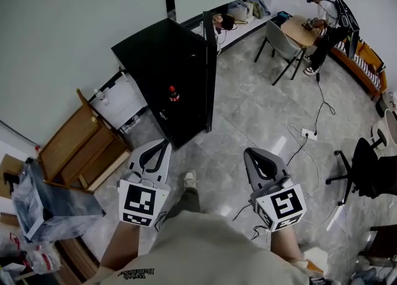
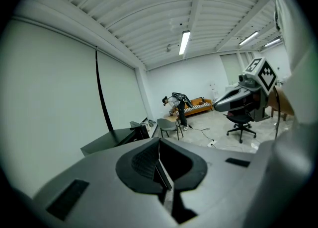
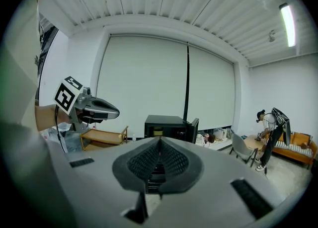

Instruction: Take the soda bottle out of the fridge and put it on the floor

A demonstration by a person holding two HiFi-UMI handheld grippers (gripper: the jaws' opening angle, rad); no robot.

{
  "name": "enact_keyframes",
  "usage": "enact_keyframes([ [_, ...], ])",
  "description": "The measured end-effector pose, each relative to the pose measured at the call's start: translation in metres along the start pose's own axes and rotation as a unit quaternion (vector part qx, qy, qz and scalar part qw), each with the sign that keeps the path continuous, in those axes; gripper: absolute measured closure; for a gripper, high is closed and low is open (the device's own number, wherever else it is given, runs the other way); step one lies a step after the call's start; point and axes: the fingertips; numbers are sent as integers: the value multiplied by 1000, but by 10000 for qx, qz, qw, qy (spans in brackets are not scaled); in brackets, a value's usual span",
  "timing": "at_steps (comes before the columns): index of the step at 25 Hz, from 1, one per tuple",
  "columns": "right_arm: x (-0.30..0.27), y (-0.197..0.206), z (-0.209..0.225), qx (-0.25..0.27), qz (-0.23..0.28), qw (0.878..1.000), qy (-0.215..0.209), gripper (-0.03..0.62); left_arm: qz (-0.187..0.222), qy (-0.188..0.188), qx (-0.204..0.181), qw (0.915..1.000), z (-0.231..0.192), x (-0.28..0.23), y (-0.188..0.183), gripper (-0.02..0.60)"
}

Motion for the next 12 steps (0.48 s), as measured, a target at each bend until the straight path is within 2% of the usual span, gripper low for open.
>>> enact_keyframes([
  [3, -22, -1, 7, -22, -117, 9999, -6, 597, -67, 81, 36, 9999, -8, -20, 8, 575],
  [7, -55, -1, 14, -7, -560, 9984, 91, 597, -121, 158, 63, 9998, -26, -47, 21, 575],
  [12, -108, -13, 20, -14, -584, 9983, 65, 597, -145, 302, 82, 9994, -59, -85, 39, 575],
])
Point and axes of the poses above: the fingertips, and each gripper's own axes: x backward along the fingers, z to its right, y out of its underside, and after that the axes turned 14 degrees about -x, right-handed
